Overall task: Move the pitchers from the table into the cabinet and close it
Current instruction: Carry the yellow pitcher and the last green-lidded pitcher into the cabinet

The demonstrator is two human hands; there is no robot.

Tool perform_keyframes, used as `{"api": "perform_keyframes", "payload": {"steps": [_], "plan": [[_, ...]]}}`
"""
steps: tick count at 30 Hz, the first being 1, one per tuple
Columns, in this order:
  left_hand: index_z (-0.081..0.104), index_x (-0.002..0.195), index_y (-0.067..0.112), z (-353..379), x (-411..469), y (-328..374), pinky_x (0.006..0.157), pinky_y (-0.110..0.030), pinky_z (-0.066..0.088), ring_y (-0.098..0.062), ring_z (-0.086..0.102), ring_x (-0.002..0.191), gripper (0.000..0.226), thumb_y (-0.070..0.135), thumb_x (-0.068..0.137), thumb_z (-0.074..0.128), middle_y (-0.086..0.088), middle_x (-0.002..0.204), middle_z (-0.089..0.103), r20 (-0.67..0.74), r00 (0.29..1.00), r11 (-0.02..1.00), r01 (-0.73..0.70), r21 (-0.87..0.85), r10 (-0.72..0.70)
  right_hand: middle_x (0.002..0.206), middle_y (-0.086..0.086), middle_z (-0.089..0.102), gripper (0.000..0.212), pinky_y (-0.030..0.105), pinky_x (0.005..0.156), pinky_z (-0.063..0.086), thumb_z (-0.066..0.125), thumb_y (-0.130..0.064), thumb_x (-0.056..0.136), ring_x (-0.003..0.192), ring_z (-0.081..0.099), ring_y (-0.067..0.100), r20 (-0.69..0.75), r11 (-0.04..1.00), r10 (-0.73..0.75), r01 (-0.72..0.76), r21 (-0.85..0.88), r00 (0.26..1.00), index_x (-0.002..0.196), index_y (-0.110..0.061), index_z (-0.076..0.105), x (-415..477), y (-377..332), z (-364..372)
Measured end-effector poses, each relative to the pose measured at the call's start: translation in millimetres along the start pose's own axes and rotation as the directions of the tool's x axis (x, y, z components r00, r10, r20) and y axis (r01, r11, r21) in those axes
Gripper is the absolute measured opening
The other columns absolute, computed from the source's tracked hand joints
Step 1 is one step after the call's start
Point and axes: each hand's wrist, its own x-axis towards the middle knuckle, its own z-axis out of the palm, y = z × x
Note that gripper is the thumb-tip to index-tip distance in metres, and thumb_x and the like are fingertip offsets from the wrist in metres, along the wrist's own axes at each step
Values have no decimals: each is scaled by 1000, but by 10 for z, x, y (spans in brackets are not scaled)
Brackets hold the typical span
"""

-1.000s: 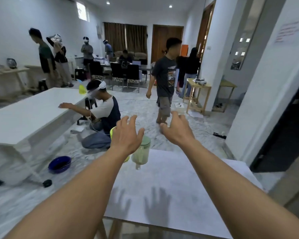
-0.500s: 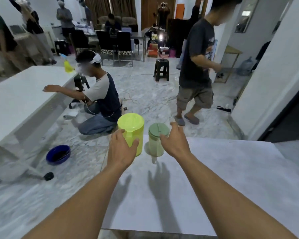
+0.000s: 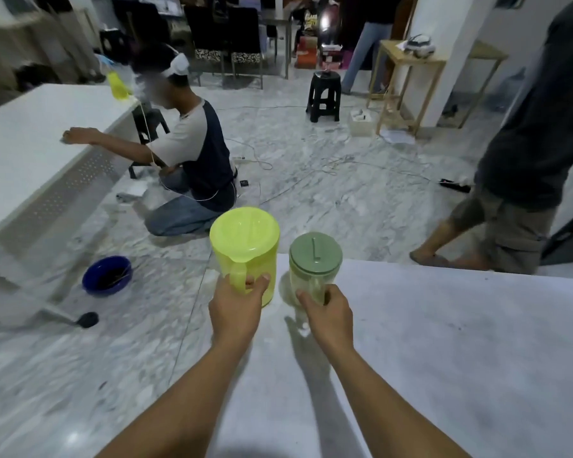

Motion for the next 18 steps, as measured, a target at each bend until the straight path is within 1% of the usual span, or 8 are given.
{"api": "perform_keyframes", "payload": {"steps": [1,3,5,8,11,13,17,18], "plan": [[68,94,16,33,36,-2,69,-30,36,-23,59,84,32,47,83,68,3,86,67,-22,1000,1000,14,-8,-14,88,-5,69,22,21,61,43,73,-36,87,83,64,16,0,1000,3,-3,27,1000,95,-18,63,37,12,33],[71,93,13,79,107,-13,69,-33,40,-30,62,87,33,45,87,63,-5,88,70,-71,997,999,28,-32,-31,87,-2,68,19,28,61,44,70,-33,89,83,64,19,0,998,16,-15,62,1000,94,-16,63,99,2,90],[71,89,10,109,158,2,68,-34,42,-32,63,85,32,40,89,61,-9,86,71,-106,994,998,14,-61,-21,85,1,66,17,31,62,42,66,-29,90,80,62,21,-15,997,5,-4,77,1000,95,-13,61,157,-31,140],[66,75,3,121,173,65,56,-33,39,-31,62,74,31,29,92,61,-12,74,67,-135,991,994,-2,-109,-13,78,1,60,13,30,59,41,62,-21,91,72,56,21,-69,996,-25,30,81,997,90,-10,56,211,-66,190],[52,62,4,103,182,148,51,-30,36,-26,53,61,35,21,92,60,-10,60,56,-143,990,991,-24,-135,4,76,1,58,12,33,63,42,61,-20,90,72,56,22,-93,994,-19,29,109,995,87,-10,55,229,-65,209],[46,61,6,76,204,203,48,-31,33,-23,46,56,36,18,91,59,-10,58,49,-136,991,990,-41,-133,23,77,2,59,11,33,65,44,61,-19,90,73,58,23,-97,993,-25,36,116,995,88,-10,56,219,-71,209],[48,64,4,-51,235,292,47,-28,33,-22,45,56,32,17,91,58,-12,59,48,-117,991,987,-84,-135,68,78,3,62,10,32,66,45,63,-20,88,74,60,23,-116,991,-27,42,128,993,88,-12,57,165,-159,168],[48,64,4,-96,243,324,46,-25,33,-22,44,55,32,16,91,58,-11,59,47,-108,991,984,-100,-150,85,78,2,62,9,32,66,45,63,-20,88,74,60,22,-128,990,-30,47,132,991,87,-13,58,148,-208,143]]}}
